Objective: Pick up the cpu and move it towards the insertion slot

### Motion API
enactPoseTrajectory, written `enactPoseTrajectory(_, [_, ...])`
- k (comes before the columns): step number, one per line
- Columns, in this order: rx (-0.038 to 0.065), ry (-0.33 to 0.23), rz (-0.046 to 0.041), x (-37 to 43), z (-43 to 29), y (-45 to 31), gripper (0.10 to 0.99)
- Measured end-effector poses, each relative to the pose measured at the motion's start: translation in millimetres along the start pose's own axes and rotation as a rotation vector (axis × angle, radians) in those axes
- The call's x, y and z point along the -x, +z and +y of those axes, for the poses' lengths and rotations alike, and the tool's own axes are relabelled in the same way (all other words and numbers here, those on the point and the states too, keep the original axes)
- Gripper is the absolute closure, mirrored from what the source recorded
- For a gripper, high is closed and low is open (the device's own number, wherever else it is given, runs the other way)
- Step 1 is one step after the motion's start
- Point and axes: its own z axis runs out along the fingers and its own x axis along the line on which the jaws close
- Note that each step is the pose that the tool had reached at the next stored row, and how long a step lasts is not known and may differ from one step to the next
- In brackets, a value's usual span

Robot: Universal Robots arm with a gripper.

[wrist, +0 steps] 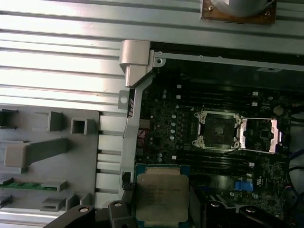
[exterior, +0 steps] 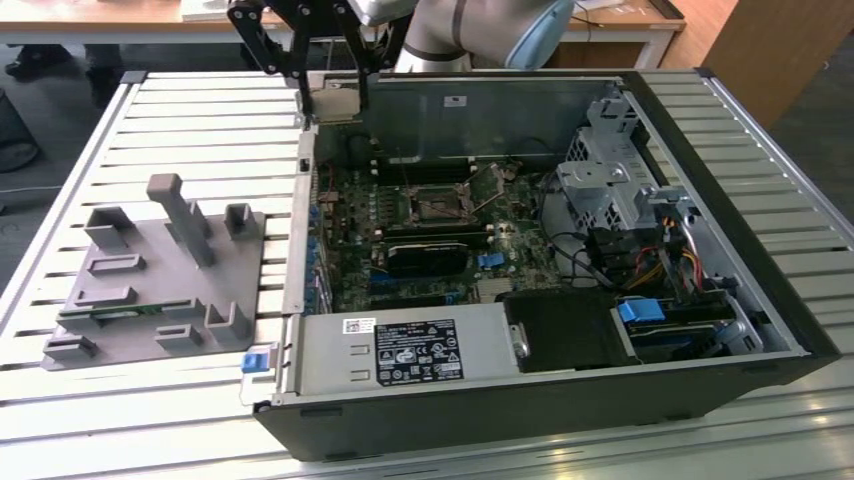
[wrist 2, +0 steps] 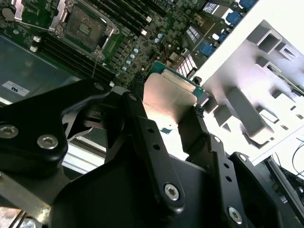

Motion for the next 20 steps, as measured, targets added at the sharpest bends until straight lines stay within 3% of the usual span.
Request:
enactPoseTrajectory(4, [0.000, 0.000, 0.0000, 5.6, 2.5, 0.2, 0.549])
enactPoseTrajectory(20, [0.000, 0.000, 0.0000, 25.8, 24.4, 1.5, 0.549])
